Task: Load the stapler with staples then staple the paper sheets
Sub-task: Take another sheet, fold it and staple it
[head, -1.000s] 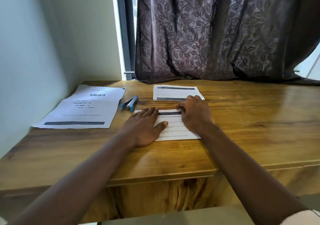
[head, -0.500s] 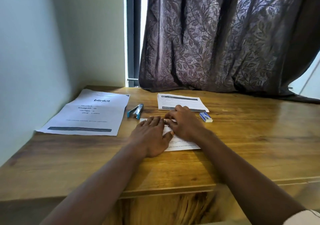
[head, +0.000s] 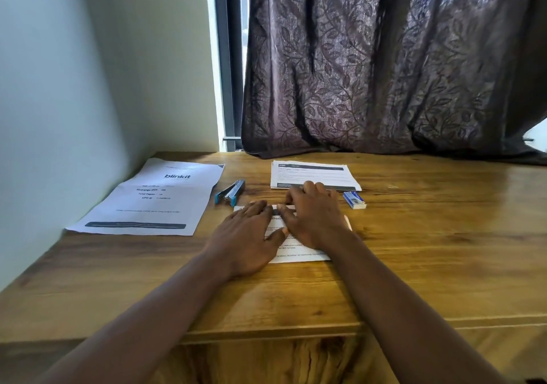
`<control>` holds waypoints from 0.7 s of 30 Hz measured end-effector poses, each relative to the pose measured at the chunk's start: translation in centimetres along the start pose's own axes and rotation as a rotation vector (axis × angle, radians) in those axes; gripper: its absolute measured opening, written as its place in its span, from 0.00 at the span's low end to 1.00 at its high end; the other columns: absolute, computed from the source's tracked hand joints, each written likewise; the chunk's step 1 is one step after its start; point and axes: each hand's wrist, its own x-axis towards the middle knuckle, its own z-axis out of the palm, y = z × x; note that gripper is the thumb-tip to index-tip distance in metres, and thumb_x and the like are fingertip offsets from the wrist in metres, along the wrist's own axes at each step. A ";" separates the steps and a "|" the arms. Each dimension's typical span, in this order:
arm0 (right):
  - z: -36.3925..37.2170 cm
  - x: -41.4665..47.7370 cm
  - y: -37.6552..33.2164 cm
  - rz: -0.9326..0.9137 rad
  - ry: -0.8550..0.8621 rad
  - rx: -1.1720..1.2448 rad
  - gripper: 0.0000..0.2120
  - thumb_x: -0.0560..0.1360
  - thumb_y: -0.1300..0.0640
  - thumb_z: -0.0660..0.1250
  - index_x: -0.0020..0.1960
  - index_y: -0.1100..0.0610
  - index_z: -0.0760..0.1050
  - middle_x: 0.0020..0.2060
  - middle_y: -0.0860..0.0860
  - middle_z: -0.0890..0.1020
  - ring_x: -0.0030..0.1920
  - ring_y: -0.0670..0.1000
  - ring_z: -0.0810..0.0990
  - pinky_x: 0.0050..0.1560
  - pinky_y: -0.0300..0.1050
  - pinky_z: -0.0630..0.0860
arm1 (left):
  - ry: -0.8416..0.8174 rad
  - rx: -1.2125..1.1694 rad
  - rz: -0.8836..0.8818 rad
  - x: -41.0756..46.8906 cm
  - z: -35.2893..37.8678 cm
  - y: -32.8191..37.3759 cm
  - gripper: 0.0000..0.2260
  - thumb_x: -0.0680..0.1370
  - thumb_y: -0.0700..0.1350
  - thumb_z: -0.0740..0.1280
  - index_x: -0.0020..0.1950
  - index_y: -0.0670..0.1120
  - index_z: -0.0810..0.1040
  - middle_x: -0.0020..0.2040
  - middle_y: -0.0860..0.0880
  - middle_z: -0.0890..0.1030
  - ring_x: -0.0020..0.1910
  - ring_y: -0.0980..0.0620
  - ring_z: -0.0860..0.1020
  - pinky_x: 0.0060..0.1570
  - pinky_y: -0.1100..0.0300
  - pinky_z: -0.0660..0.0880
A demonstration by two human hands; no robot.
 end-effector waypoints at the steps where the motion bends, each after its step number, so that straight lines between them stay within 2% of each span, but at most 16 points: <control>1: 0.0 0.0 0.0 0.007 0.002 0.033 0.16 0.80 0.40 0.58 0.62 0.47 0.71 0.62 0.50 0.72 0.65 0.53 0.68 0.67 0.57 0.67 | 0.009 0.000 -0.005 -0.1 -0.1 0.1 0.33 0.83 0.65 0.52 0.84 0.52 0.51 0.84 0.53 0.50 0.83 0.51 0.49 0.79 0.50 0.52; 4: -0.1 -0.2 0.2 0.006 0.029 0.086 0.11 0.80 0.44 0.60 0.58 0.47 0.71 0.59 0.50 0.71 0.62 0.52 0.67 0.64 0.54 0.69 | 0.049 -0.004 -0.017 -0.4 -0.2 0.3 0.31 0.82 0.65 0.54 0.82 0.54 0.57 0.84 0.53 0.53 0.82 0.49 0.54 0.79 0.47 0.57; 8: -0.6 -0.4 0.1 -0.006 0.081 0.134 0.04 0.80 0.48 0.61 0.53 0.46 0.68 0.53 0.47 0.76 0.58 0.51 0.72 0.62 0.53 0.66 | 0.174 -0.052 -0.024 -0.6 -0.1 0.3 0.31 0.81 0.64 0.60 0.81 0.56 0.59 0.83 0.53 0.56 0.82 0.48 0.55 0.79 0.43 0.57; 11: -0.7 -0.5 0.1 -0.008 0.134 0.156 0.03 0.80 0.49 0.61 0.52 0.46 0.67 0.50 0.45 0.79 0.54 0.50 0.74 0.61 0.53 0.66 | 0.333 -0.069 -0.001 -0.4 -0.6 0.0 0.31 0.80 0.61 0.65 0.80 0.57 0.60 0.82 0.53 0.61 0.80 0.48 0.59 0.78 0.45 0.58; 15: -1.1 -0.6 0.6 -0.052 0.211 0.190 0.02 0.80 0.51 0.61 0.51 0.46 0.68 0.48 0.44 0.78 0.52 0.49 0.73 0.61 0.53 0.67 | 0.436 -0.049 0.036 0.9 -1.9 -0.8 0.29 0.80 0.53 0.68 0.79 0.56 0.62 0.78 0.52 0.68 0.76 0.47 0.67 0.73 0.46 0.66; 18: -1.4 -0.6 1.1 -0.091 0.373 0.201 0.02 0.79 0.54 0.62 0.50 0.48 0.69 0.44 0.45 0.76 0.49 0.51 0.72 0.58 0.53 0.67 | 0.537 0.119 0.104 1.9 -2.7 -2.0 0.24 0.79 0.49 0.69 0.75 0.54 0.70 0.71 0.49 0.77 0.69 0.45 0.73 0.66 0.45 0.71; 21: -1.6 -0.6 1.1 -0.104 0.478 0.197 0.04 0.77 0.57 0.63 0.49 0.49 0.71 0.43 0.45 0.76 0.48 0.52 0.72 0.57 0.53 0.67 | 0.629 0.094 0.216 2.8 -3.4 -3.6 0.16 0.78 0.46 0.70 0.66 0.53 0.81 0.57 0.49 0.84 0.56 0.46 0.79 0.56 0.46 0.77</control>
